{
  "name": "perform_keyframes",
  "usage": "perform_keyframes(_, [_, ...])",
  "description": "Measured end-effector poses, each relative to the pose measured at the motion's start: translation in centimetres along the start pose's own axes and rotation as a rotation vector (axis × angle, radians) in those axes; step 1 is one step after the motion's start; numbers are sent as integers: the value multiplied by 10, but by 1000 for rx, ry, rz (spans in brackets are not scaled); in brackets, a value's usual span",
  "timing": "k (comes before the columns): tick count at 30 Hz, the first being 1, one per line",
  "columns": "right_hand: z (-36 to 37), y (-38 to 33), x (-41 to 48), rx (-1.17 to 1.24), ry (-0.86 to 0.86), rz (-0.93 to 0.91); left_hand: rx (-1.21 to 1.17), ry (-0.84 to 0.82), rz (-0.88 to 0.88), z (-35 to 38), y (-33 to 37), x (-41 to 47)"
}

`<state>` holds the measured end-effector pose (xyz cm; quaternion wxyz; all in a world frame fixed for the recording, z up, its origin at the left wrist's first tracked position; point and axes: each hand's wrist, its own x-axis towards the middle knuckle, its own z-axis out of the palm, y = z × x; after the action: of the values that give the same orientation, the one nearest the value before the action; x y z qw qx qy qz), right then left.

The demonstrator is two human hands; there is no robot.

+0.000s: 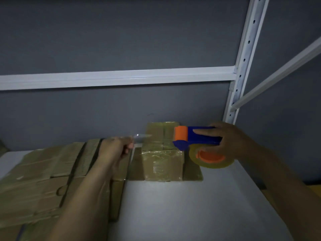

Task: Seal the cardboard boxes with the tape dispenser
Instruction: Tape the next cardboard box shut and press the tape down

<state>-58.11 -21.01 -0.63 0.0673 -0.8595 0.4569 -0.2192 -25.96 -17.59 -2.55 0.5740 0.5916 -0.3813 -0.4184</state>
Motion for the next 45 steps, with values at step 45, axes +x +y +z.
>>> perform_keyframes(45, [-3, 37, -31, -156, -213, 138, 1282, -382, 865, 62, -69, 22])
